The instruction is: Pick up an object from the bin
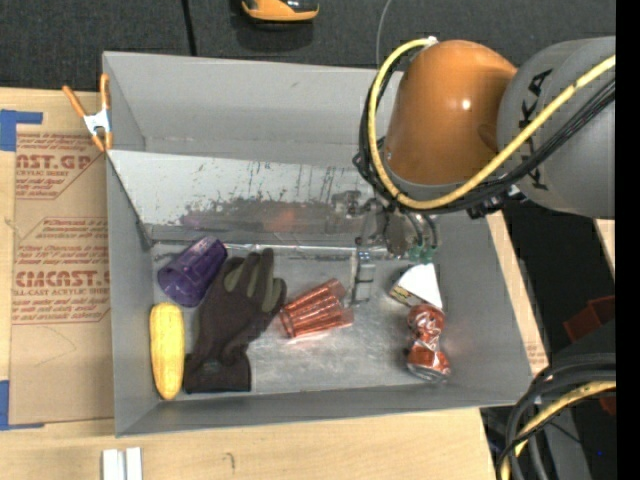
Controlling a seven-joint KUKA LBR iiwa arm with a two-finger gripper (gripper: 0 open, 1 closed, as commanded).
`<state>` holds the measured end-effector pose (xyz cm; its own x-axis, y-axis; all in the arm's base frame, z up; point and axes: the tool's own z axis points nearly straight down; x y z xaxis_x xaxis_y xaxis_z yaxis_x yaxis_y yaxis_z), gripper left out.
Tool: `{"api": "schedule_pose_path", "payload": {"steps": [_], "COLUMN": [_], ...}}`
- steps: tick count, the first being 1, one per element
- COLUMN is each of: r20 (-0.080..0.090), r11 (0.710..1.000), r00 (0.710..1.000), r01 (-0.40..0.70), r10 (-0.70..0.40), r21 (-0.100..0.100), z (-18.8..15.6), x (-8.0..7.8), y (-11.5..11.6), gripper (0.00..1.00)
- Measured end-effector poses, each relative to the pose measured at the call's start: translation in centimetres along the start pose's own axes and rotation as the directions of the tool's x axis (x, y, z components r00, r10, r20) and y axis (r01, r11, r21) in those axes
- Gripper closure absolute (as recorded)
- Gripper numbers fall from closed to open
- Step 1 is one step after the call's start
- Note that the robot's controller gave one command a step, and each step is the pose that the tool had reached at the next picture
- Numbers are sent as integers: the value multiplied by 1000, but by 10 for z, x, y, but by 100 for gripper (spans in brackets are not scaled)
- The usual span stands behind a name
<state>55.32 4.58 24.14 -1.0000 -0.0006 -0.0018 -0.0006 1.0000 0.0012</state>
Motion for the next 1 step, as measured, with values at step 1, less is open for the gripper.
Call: {"api": "schedule_pose_path", "payload": {"steps": [1], "r20": [6], "r11": [998], "r00": [998], "r01": [70], "r10": [-70], "r21": [1], "z": [48], "x": [-12], "y": [14], "gripper": [0]}}
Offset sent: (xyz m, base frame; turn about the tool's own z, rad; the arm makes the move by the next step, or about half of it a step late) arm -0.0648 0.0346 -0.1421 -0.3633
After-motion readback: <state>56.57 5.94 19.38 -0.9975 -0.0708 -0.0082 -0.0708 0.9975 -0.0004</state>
